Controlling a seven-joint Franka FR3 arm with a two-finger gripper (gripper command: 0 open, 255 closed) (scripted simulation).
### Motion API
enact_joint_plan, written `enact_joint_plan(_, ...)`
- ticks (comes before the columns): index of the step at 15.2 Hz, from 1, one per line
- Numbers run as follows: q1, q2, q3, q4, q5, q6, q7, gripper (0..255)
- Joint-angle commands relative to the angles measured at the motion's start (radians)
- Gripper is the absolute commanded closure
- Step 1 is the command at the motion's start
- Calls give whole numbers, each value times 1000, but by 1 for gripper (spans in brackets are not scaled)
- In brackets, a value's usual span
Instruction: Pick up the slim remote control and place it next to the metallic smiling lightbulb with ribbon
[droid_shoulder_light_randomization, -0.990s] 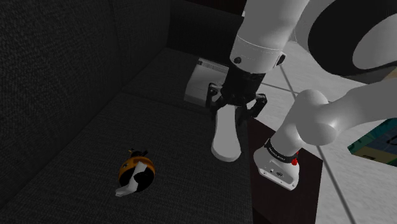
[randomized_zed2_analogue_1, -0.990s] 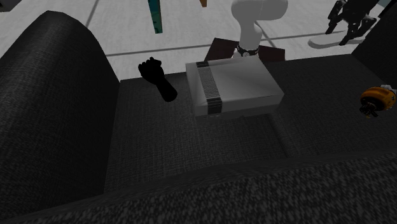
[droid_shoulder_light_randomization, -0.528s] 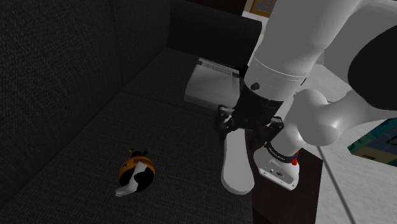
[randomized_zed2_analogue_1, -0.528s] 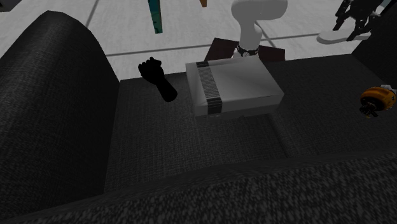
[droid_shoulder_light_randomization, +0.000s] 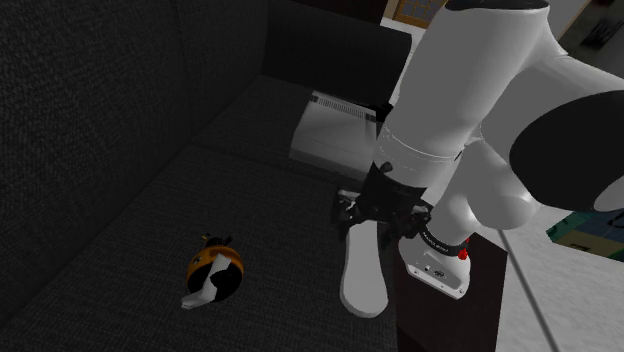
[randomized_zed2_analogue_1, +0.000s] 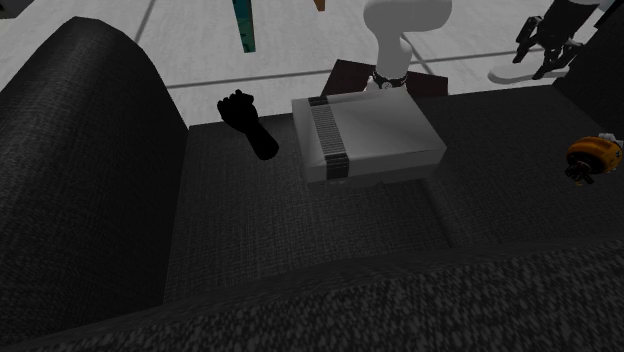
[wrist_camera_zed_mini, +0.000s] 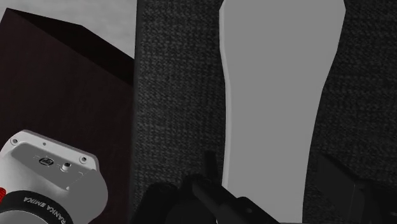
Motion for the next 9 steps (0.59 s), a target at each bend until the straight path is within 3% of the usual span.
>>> enact_joint_plan(1,0,8,14,-20,9,31,-2,255)
enact_joint_plan(9,1,49,71,-97,48,149,-9,255)
